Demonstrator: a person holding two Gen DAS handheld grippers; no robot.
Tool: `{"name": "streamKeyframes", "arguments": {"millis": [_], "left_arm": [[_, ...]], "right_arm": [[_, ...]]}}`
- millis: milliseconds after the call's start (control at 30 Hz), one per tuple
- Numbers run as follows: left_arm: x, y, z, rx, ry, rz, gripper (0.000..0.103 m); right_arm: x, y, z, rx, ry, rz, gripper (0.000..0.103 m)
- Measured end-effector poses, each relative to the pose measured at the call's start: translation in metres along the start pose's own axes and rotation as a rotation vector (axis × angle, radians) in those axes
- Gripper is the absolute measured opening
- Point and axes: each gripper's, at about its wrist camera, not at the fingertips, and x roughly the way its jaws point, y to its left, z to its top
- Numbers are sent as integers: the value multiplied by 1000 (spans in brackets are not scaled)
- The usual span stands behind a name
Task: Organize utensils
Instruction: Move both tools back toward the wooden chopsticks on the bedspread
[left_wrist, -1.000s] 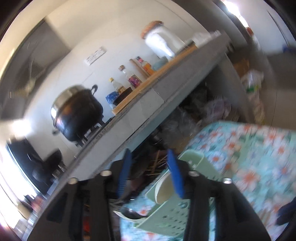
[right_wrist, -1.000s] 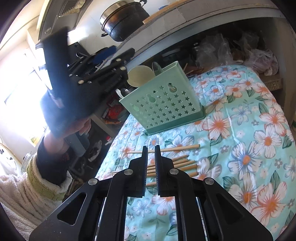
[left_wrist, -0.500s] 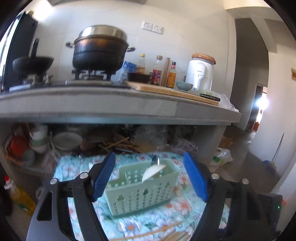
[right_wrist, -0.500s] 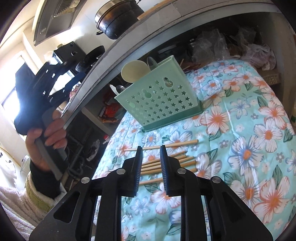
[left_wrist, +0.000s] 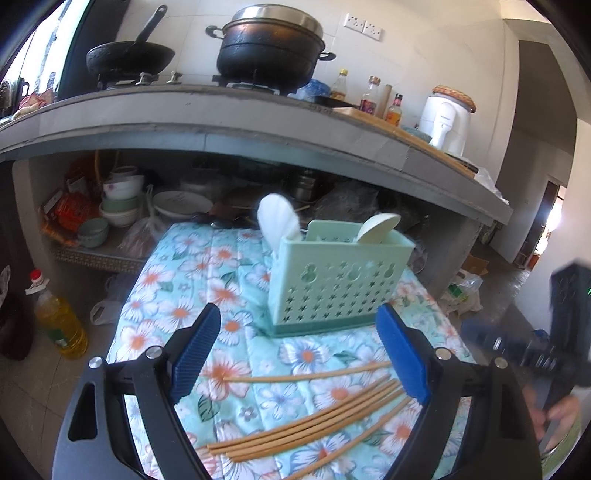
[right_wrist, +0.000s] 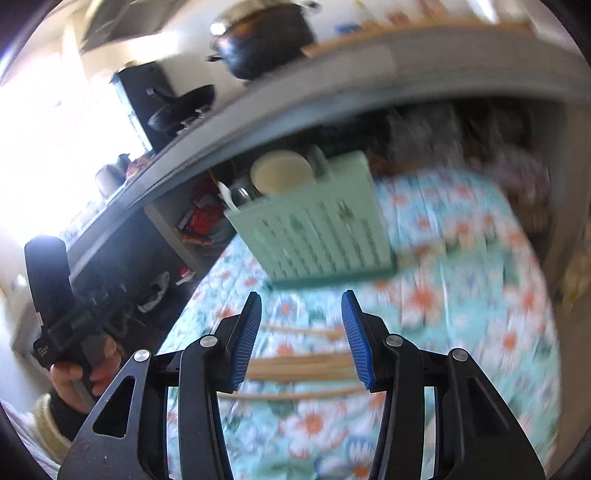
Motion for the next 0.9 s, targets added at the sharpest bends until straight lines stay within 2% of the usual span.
{"name": "streamKeyframes", "arguments": {"millis": [100, 200, 367, 467, 533, 633, 667, 900], "left_arm": [[-3, 3, -4, -17, -8, 22, 84], [-7, 8, -5, -32, -22, 23, 84], [-9, 16, -7, -19, -31, 45, 84], [-7, 23, -10, -32, -21, 56, 84], [-6, 29, -13, -47, -17, 59, 84], [-5, 36, -14, -66, -10, 65, 84], [-4, 38, -15, -72, -8, 65, 84], [-3, 42, -16, -91, -8, 53, 84]], "right_arm": [[1, 27, 28, -234, -97, -57, 41], [15, 47, 49, -479, -130, -106, 36], [56, 63, 64, -844, -62, -199, 26], [76, 65, 63, -994, -6, -220, 19], [82, 68, 56, -1084, 2, -250, 20], [87, 73, 50, -1180, -11, -313, 17], [87, 73, 49, -1190, -20, -332, 9], [72, 69, 41, -1197, -50, -370, 5]]}}
